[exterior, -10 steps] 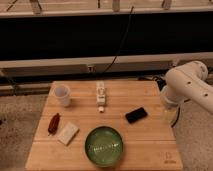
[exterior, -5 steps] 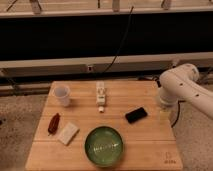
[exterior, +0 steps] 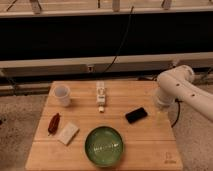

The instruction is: Push the eraser across the table

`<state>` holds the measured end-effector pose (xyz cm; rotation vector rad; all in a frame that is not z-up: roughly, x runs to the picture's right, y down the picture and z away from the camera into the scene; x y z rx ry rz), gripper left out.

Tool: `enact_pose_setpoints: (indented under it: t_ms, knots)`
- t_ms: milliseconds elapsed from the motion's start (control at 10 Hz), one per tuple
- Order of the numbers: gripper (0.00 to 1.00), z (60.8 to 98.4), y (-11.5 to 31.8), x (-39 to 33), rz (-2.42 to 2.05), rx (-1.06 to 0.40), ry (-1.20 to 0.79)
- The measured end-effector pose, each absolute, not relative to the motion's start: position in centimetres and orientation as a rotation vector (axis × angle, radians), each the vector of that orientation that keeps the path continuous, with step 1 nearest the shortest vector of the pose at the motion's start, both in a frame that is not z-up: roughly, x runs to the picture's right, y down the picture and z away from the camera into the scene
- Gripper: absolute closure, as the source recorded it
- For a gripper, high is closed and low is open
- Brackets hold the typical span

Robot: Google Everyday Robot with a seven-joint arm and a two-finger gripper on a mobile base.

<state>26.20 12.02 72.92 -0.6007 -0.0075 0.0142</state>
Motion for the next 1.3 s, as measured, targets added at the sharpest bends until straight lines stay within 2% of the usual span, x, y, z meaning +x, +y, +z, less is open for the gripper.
enact_pose_setpoints:
  t_ms: [200,300,1000,1100,1300]
  knots:
    - [0.23,73.5,12.0,26.0,0.007,-0.604,-0.016]
    - [0.28,73.8,12.2,26.0,0.005,-0.61,-0.02]
    - [0.96,75.7,13.2,25.5,-0.019,-0.647,-0.04]
    - [0.99,75.9,13.5,25.5,-0.019,-0.651,-0.04]
    - [0.99,76.6,14.1,26.1,-0.022,-0.649,-0.041]
